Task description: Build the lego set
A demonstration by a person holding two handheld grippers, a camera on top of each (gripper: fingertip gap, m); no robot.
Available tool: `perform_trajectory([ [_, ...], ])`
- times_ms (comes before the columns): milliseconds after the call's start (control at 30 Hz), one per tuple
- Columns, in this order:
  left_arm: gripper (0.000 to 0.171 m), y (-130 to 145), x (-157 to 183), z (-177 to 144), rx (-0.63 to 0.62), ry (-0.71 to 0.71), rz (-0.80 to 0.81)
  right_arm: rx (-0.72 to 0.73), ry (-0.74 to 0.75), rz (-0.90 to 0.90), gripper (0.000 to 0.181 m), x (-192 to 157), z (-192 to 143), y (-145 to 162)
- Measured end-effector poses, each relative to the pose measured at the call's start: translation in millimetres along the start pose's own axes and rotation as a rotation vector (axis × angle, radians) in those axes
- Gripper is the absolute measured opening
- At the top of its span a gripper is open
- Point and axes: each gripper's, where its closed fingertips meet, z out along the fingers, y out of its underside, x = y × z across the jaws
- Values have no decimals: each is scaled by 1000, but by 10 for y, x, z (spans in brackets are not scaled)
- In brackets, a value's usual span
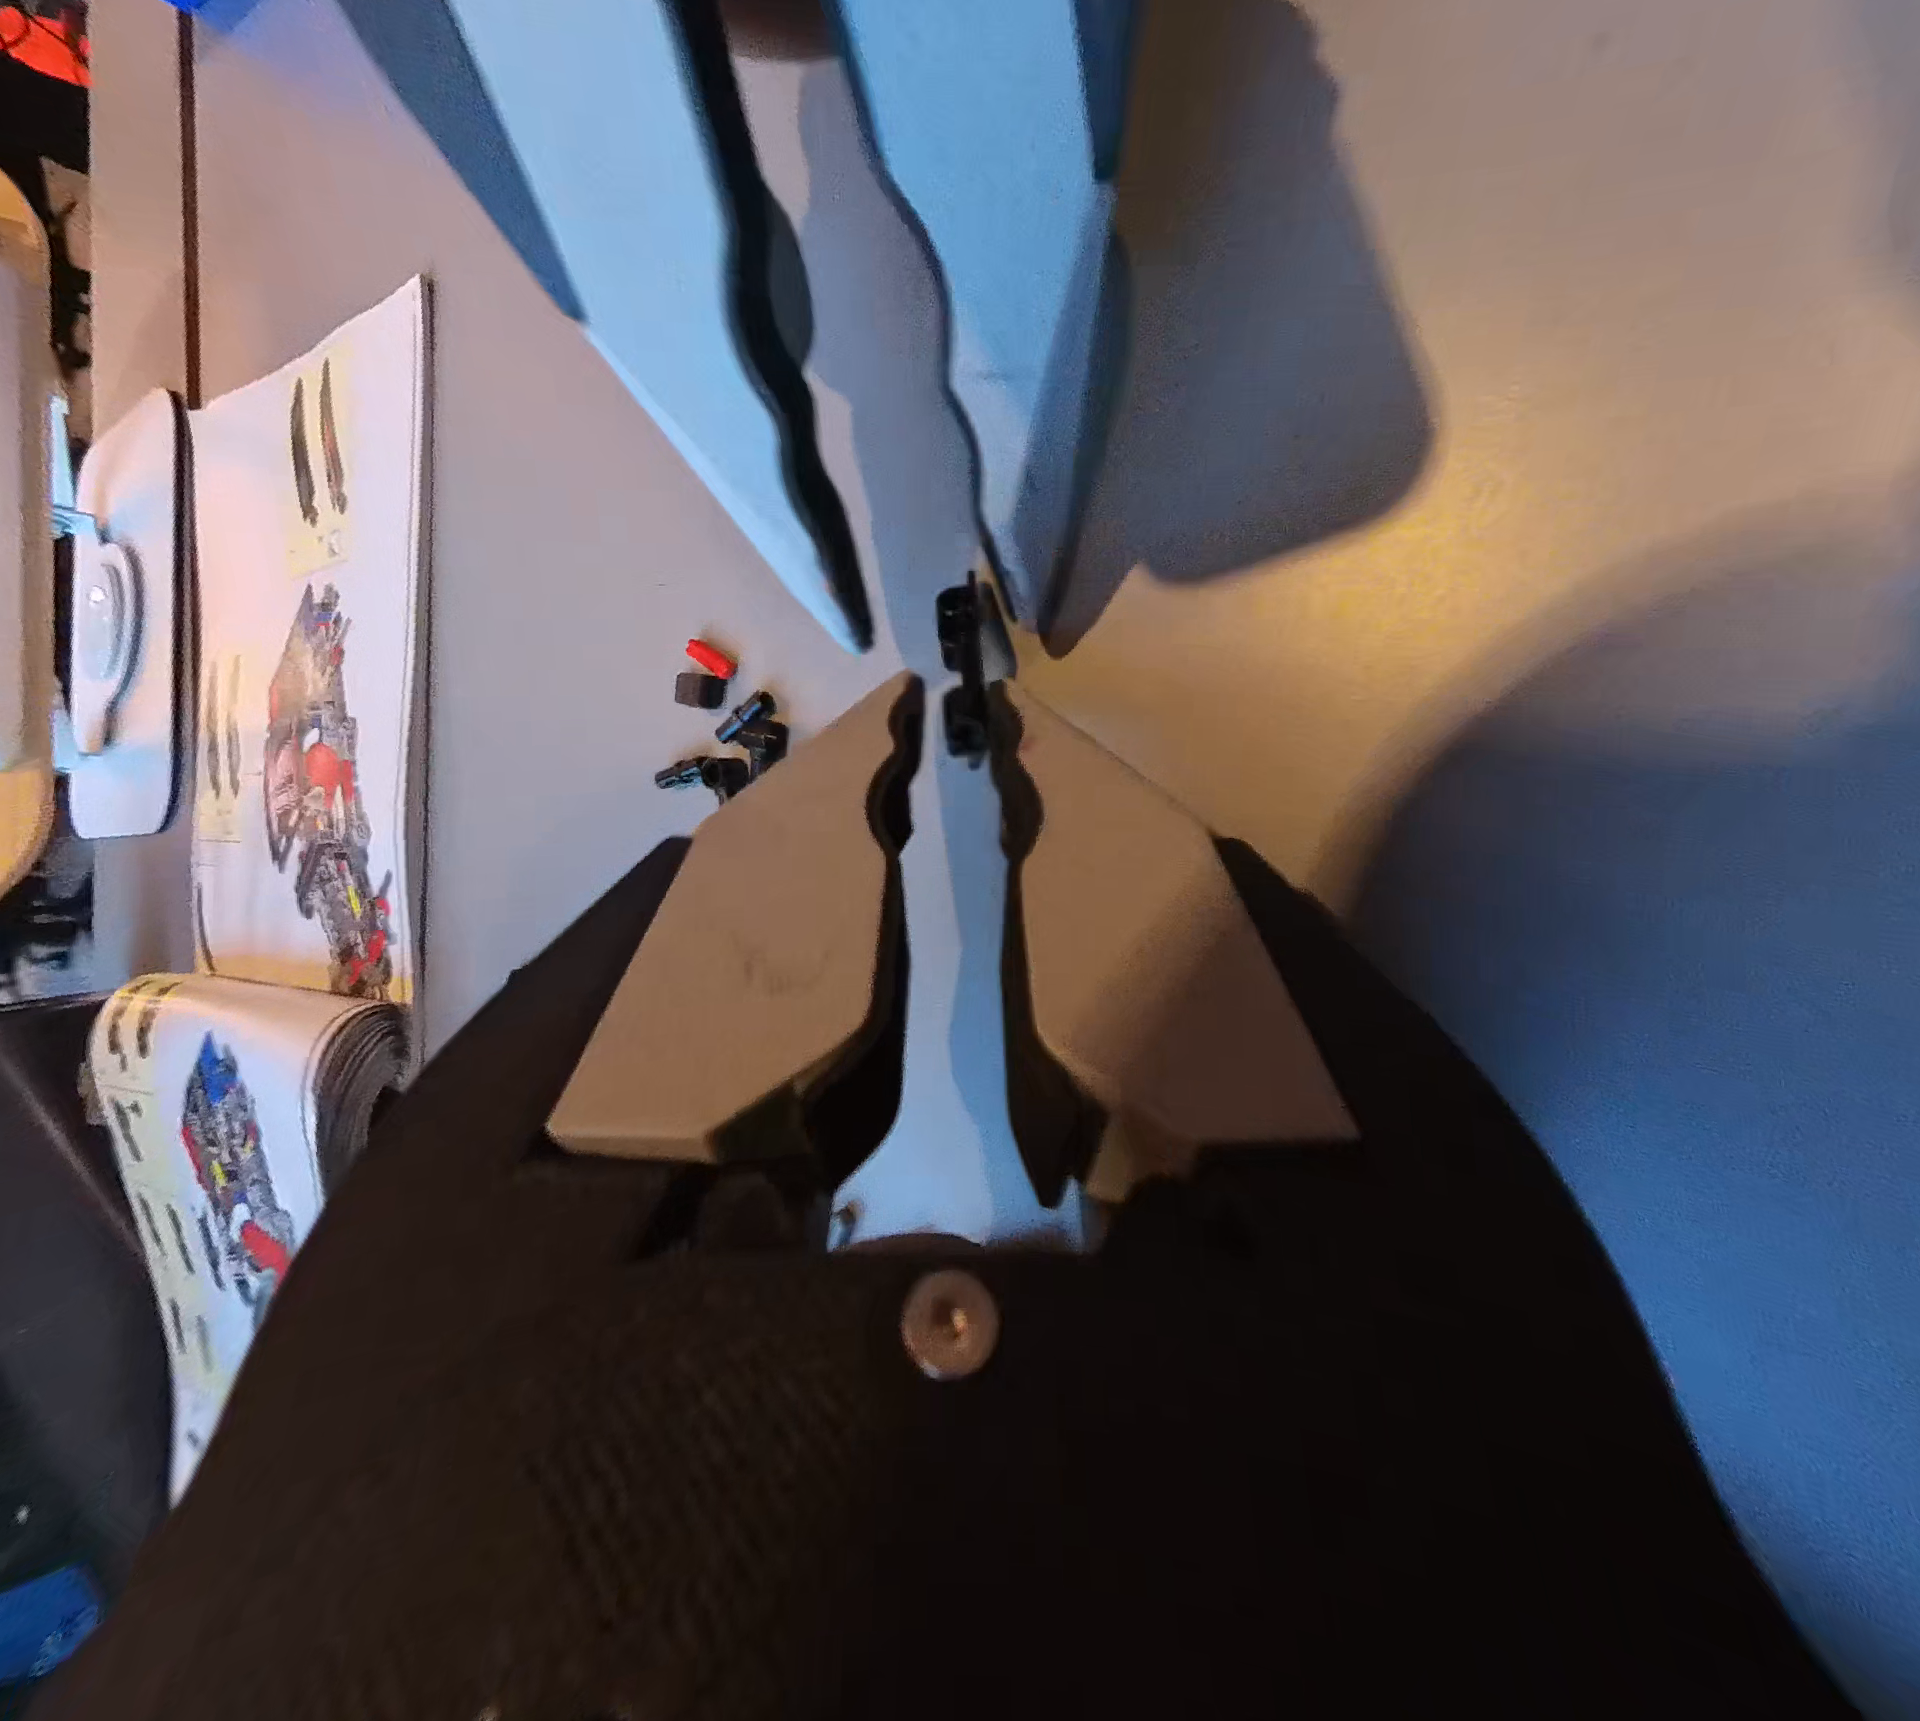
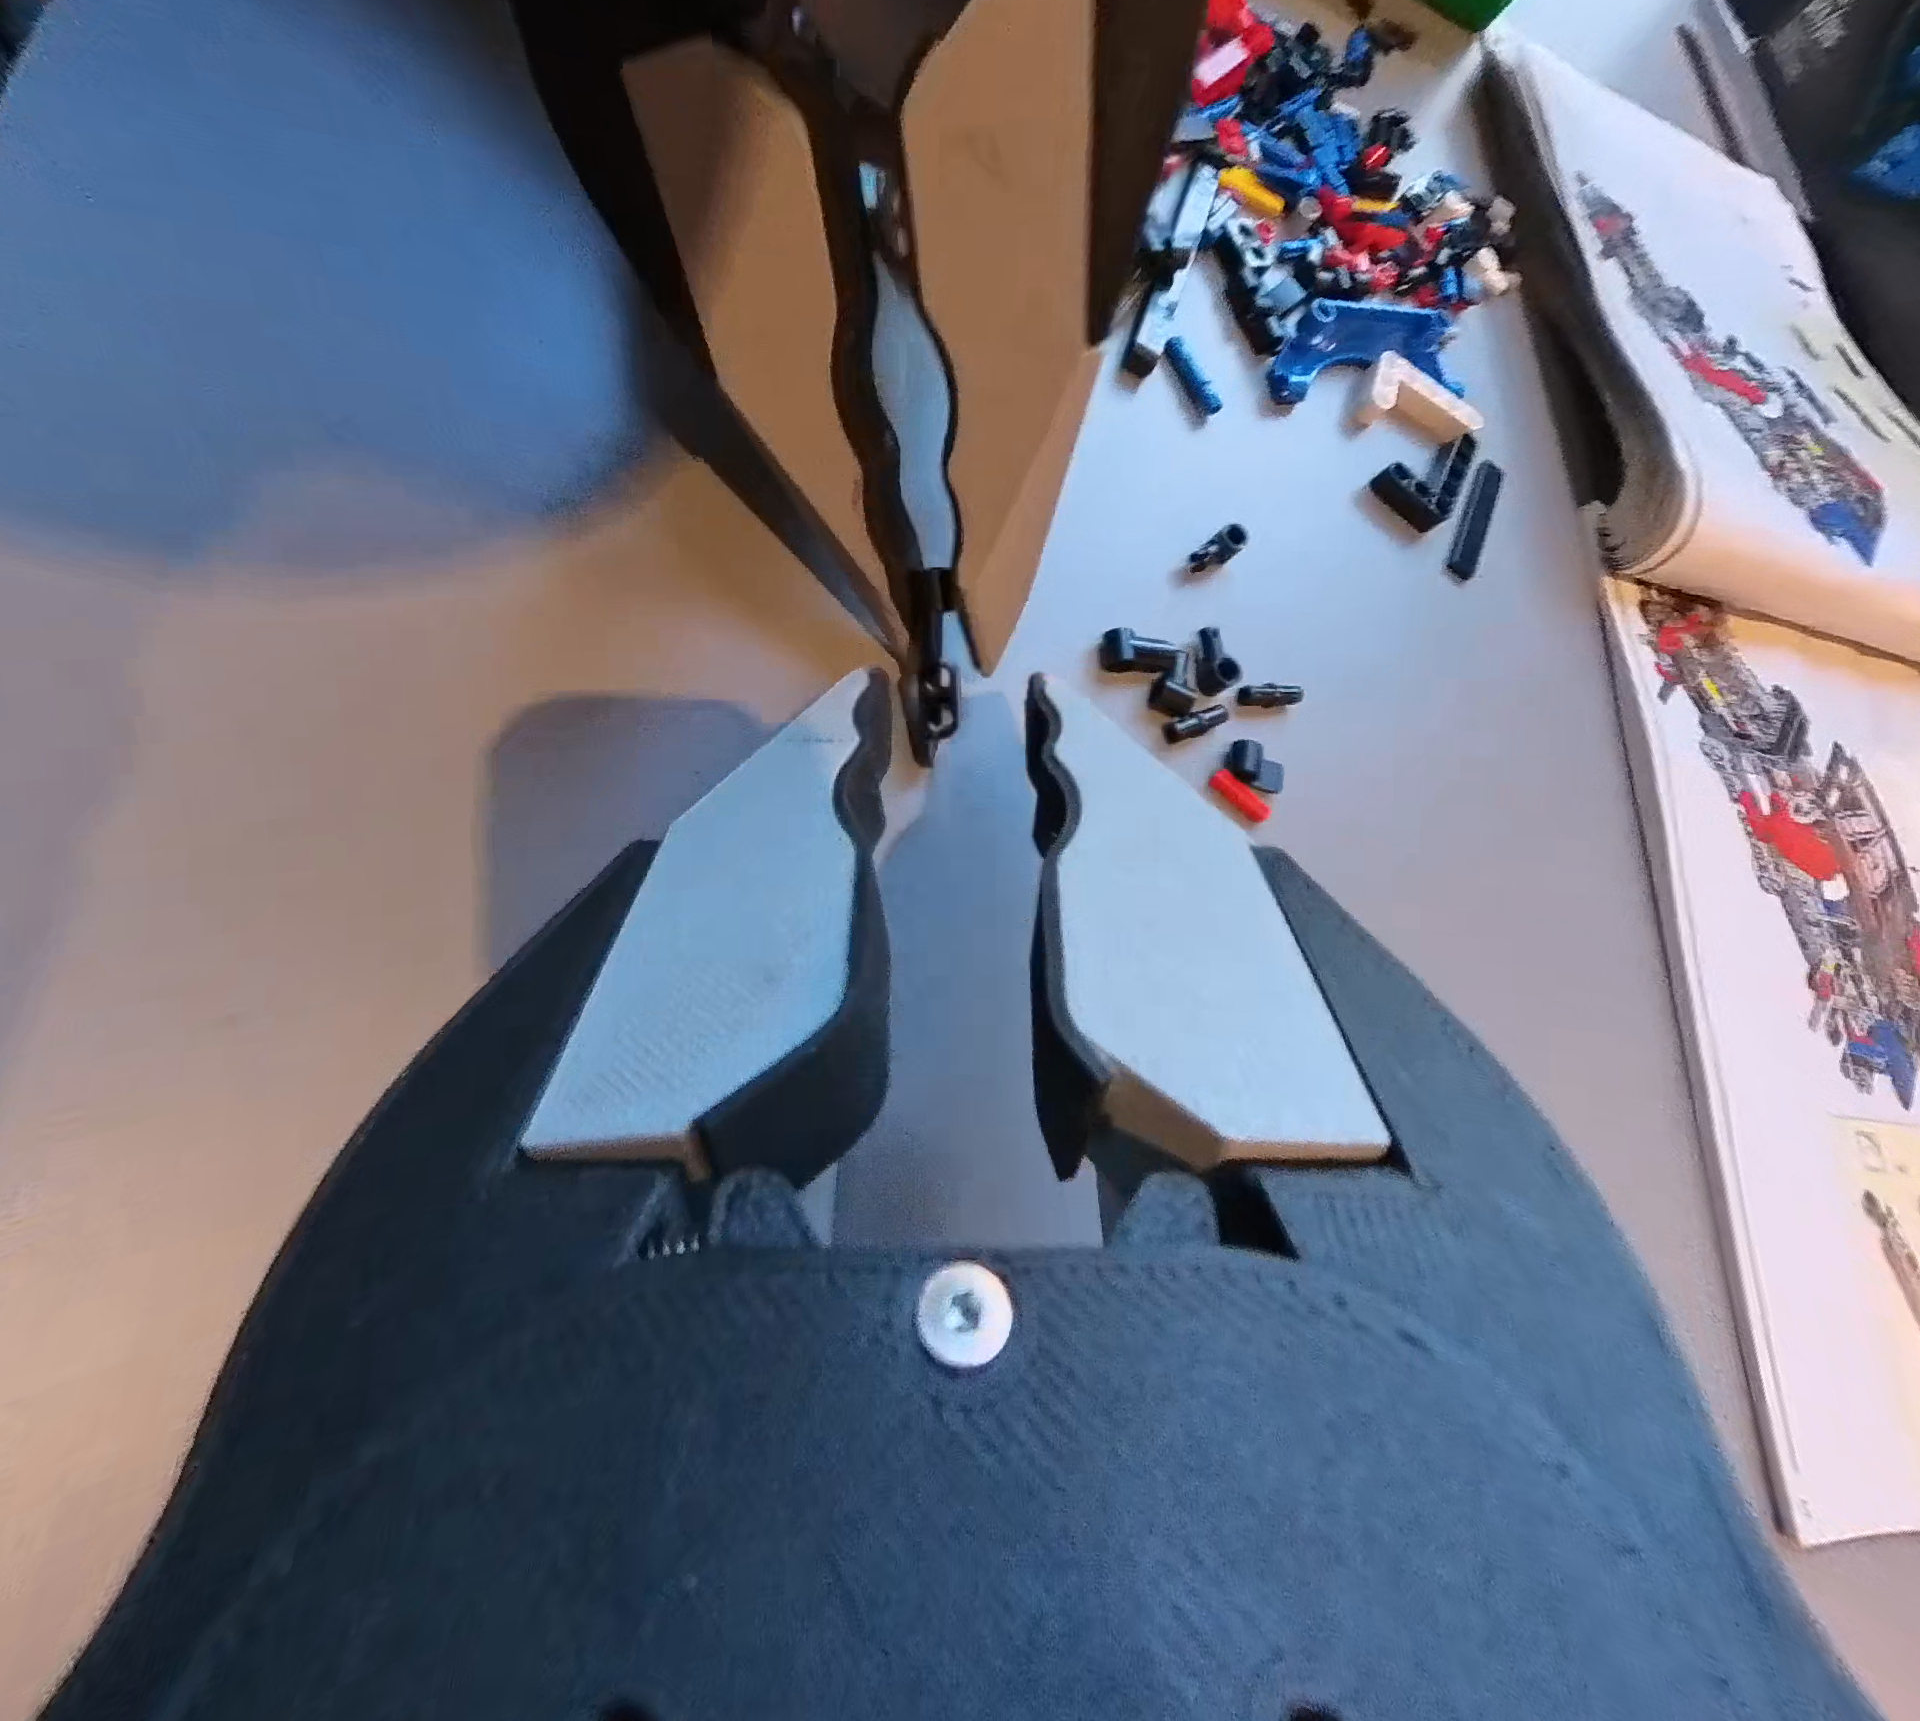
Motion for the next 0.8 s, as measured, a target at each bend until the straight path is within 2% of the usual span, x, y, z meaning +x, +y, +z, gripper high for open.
perform_trajectory([
  [200,42,14,25,-135,9,47,-32,-38,-33,-33,12,-102,40,60],
  [333,47,70,33,-231,0,57,-98,-36,-26,-4,14,-69,16,80],
  [400,46,44,7,-290,36,59,-168,-20,-26,18,14,-56,2,65],
  [533,47,39,-267,-426,154,-9,-365,29,-22,72,17,1,-30,-11],
  [600,57,147,-446,-483,166,-57,-457,57,-11,111,21,61,-47,-65],
  [800,60,454,-920,-671,226,-209,-651,168,48,263,40,357,-99,-248],
])
